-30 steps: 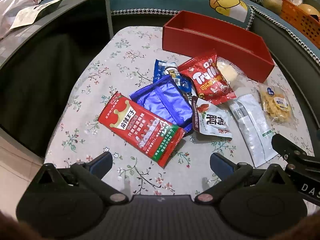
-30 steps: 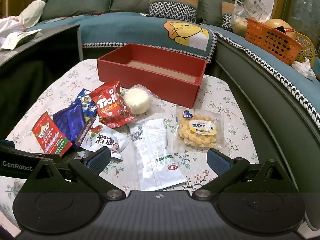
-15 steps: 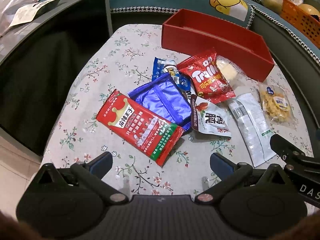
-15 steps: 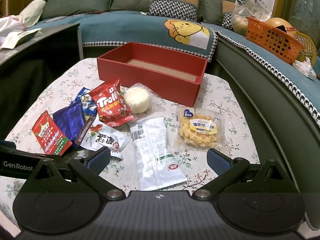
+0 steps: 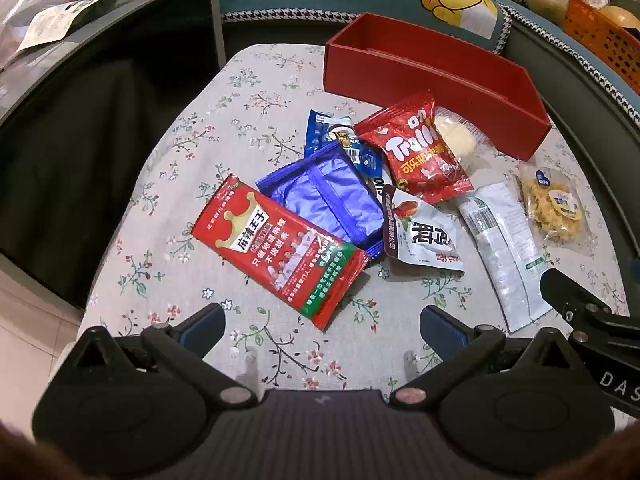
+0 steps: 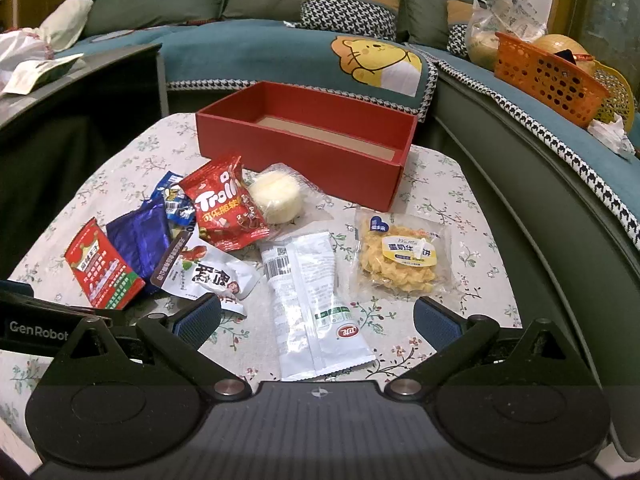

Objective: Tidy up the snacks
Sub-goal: 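Move both tools toward the scattered snack packets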

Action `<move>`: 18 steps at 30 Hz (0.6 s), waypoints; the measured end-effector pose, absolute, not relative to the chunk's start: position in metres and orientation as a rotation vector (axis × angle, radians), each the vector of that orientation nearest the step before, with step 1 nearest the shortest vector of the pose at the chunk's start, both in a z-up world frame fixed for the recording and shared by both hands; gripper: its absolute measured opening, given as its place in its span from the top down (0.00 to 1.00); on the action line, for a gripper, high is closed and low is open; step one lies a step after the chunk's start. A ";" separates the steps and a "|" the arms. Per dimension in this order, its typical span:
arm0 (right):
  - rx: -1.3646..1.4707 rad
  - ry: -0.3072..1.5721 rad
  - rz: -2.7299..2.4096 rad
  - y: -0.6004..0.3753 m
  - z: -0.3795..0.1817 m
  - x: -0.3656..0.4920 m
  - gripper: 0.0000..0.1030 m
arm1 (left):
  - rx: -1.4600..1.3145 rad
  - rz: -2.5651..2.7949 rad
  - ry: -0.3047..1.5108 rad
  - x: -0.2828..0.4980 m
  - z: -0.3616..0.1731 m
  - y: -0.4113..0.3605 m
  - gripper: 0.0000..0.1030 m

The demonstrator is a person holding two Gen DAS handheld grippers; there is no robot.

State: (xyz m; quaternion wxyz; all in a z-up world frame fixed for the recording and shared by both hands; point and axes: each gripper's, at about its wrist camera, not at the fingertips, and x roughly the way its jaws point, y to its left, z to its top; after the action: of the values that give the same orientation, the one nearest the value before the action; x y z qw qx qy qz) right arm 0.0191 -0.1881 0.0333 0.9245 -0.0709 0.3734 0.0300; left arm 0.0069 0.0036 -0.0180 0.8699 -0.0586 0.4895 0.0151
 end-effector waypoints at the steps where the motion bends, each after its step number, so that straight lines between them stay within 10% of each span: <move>1: -0.146 0.768 0.063 -0.188 0.033 0.019 0.00 | -0.122 0.033 1.025 0.007 -0.018 0.003 0.00; 18: -0.174 0.792 0.126 -0.178 0.032 0.025 0.01 | -0.141 0.062 1.062 0.011 -0.026 0.009 0.00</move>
State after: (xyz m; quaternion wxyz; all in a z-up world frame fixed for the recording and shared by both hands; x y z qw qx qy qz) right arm 0.0250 -0.1776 0.0320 0.9171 -0.0844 0.3849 0.0610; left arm 0.0111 0.0090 -0.0256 0.8594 -0.0673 0.5061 0.0296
